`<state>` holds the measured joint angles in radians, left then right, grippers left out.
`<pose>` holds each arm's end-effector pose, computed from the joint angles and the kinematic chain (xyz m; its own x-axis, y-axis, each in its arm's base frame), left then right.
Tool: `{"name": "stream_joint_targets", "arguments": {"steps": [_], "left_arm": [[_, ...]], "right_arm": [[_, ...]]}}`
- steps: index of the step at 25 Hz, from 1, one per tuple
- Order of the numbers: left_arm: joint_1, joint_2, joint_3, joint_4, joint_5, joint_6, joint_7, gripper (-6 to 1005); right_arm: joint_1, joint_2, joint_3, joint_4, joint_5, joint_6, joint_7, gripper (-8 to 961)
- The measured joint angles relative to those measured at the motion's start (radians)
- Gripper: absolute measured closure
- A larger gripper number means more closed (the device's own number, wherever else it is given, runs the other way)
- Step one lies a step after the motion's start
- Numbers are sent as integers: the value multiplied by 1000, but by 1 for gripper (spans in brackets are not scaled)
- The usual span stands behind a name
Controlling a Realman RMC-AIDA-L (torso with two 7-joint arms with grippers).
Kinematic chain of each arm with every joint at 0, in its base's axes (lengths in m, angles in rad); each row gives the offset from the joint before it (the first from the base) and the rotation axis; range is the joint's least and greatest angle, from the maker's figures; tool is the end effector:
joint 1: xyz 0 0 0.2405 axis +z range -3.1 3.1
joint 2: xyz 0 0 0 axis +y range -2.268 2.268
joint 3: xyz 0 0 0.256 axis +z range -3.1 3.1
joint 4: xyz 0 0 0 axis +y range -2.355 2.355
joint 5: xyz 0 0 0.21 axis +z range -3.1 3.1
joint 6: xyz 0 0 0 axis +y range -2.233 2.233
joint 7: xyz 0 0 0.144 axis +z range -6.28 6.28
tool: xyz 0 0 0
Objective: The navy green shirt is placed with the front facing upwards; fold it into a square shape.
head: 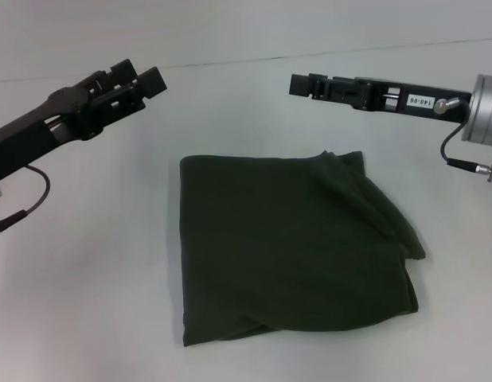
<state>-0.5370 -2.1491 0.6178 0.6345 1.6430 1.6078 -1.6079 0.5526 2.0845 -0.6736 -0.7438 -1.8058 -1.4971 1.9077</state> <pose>-0.2181 0.3422 0.0146 0.3829 0.3977 0.8338 0.6205 -0.7794 0.0868 0.2331 0.3634 0.0328 0.4158 -0.5853 -0.6961 -0.7635 -0.6405 0.0825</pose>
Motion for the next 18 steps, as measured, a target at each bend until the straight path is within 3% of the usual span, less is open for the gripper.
{"name": "stream_joint_targets", "arguments": {"steps": [5,11,18], "left_arm": [[-3,0,0,2,1,-4,0,31],[-3,2,0,0,7,-17,0,31],[1,0,0,-3,9,-38,0,31]], "right_arm": [[-10,-7,0,-3,10,-7,-11,179],[-14,-42,-3,-18,5,-20,-5,178],[-26,-63,-10,-171,-118,-34,136,184]]}}
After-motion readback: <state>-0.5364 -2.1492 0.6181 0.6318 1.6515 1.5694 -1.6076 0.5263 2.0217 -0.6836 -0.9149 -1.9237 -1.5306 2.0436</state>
